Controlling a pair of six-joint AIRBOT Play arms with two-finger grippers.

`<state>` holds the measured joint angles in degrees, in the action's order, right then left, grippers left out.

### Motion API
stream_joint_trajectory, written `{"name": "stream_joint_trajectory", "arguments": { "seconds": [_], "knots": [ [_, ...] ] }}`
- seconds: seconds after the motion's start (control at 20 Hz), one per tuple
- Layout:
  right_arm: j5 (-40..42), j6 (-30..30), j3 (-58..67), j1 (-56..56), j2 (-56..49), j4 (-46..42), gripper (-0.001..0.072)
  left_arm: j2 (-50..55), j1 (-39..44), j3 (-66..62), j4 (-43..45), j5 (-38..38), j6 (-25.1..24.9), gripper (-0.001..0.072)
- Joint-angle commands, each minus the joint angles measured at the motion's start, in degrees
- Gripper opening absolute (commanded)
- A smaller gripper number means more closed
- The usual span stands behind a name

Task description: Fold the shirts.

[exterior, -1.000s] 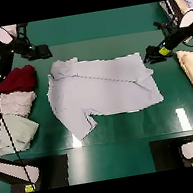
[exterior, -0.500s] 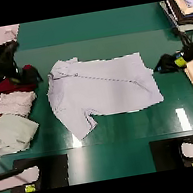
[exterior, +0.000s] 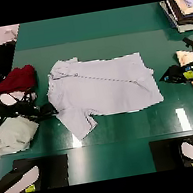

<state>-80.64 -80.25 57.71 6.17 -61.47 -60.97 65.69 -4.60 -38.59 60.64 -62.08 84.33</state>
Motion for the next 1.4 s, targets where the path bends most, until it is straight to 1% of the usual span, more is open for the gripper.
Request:
{"name": "stream_joint_trajectory", "arguments": {
  "seconds": [0.0,0.05,0.1,0.15,0.2,0.25,0.4,0.5,0.6,0.7,0.8,0.9,1.05,1.15,1.2,1.25,1.35],
  "knots": [
    [0.17,0.02,-0.66,0.09,2.43,0.0,0.0409,-0.5,0.04,5.09,-6.23,6.82,-0.81,0.0569],
    [0.17,0.02,-0.66,0.09,2.95,0.0,0.0408,-0.5,0.04,5.44,-6.82,7.78,-0.79,0.0552],
    [0.13,0.02,-0.66,0.09,3.45,-0.04,0.0408,-0.5,0.04,5.35,-7.08,8.68,-0.81,0.0391],
    [-0.28,0.02,-0.66,0.11,3.85,-0.35,0.0409,-0.52,0.04,5.03,-7.13,9.44,-0.79,0.027],
    [-1.18,0.0,-0.68,0.13,3.98,-1.38,0.0408,-0.52,0.04,4.42,-7.1,9.46,-0.79,0.0125],
    [-2.62,-0.09,-0.9,0.28,3.96,-3.72,0.0409,-0.52,0.04,3.58,-7.08,8.76,-0.87,0.0019],
    [-3.85,-0.26,-7.43,5.55,4.11,-4.61,0.0408,-1.07,0.04,-0.48,-6.75,3.45,-3.58,0.0021],
    [-2.49,-0.26,-14.25,11.3,4.07,-4.61,0.0411,-3.23,0.04,-2.23,-6.75,2.58,-3.85,0.002],
    [0.7,-0.22,-20.61,16.35,4.04,-3.26,0.053,-5.11,0.04,-2.84,-6.82,2.69,-3.82,0.002],
    [5.09,0.66,-25.81,19.41,4.04,1.38,0.0526,-5.57,0.04,-2.84,-6.78,2.49,-3.85,0.0021],
    [9.62,2.16,-29.35,19.45,4.04,6.21,0.0506,-5.57,0.04,-2.84,-6.78,2.25,-3.85,0.002],
    [13.64,2.32,-30.97,17.27,3.89,9.7,0.0504,-5.57,0.04,-2.84,-6.78,2.58,-3.85,0.002],
    [16.11,2.23,-28.94,11.1,-0.63,10.71,0.05,-5.57,0.04,-2.84,-6.71,2.86,-3.85,0.002],
    [17.57,2.25,-26.4,7.06,-4.92,11.17,0.0402,-5.57,0.04,-2.84,-6.62,2.73,-4.66,0.0021],
    [18.12,2.25,-25.14,5.38,-6.6,11.37,0.0374,-5.57,0.02,-2.84,-6.23,2.71,-5.29,0.002],
    [18.12,2.34,-23.74,3.69,-8.02,11.19,0.0215,-5.6,0.04,-2.84,-5.51,2.34,-5.27,0.0021],
    [17.18,2.34,-21.16,1.22,-9.14,8.52,0.0012,-6.64,0.02,-2.99,-4.39,0.72,-5.25,0.002]
  ]
}}
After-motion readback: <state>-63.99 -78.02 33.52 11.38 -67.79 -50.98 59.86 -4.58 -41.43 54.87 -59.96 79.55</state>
